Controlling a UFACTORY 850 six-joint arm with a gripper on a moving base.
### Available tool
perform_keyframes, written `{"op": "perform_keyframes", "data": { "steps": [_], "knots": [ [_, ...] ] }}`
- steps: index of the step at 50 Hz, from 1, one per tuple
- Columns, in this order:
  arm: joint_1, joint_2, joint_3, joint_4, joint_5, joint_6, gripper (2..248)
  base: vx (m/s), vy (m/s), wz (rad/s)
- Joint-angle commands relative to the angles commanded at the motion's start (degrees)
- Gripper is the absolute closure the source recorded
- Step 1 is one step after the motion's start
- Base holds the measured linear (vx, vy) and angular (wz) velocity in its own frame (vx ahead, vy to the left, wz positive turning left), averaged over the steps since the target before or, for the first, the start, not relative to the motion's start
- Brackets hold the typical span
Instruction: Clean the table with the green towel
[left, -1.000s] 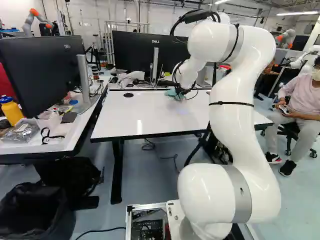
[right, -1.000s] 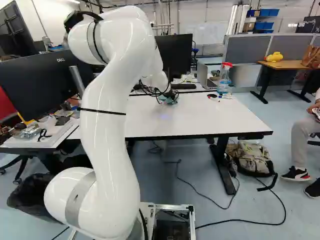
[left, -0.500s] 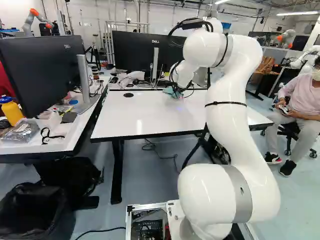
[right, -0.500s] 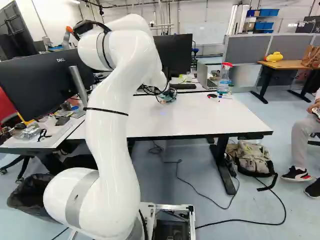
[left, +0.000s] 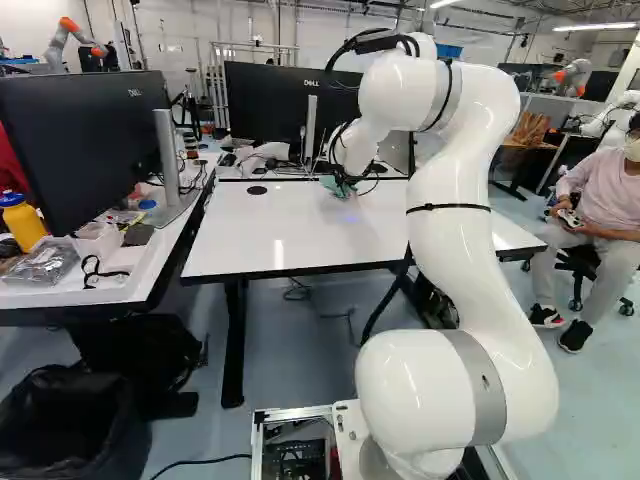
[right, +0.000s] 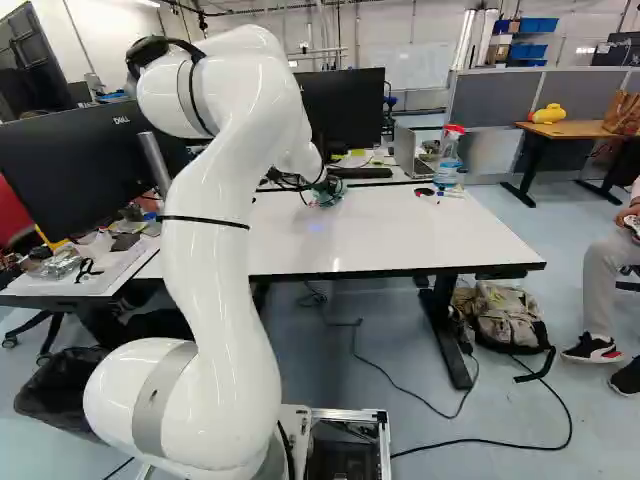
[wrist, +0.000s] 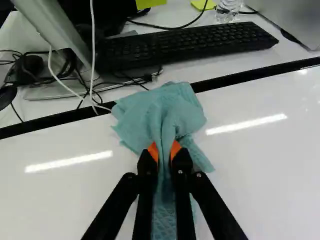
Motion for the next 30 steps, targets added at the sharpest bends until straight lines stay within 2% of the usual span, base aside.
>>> {"op": "perform_keyframes", "data": {
  "steps": [18, 30],
  "knots": [
    [1.7, 3.7, 5.1, 0.0, 0.0, 0.0, 205, 0.000, 0.000, 0.000],
    [2.1, 6.5, 8.9, 0.0, 0.0, 0.0, 205, 0.000, 0.000, 0.000]
  ]
}}
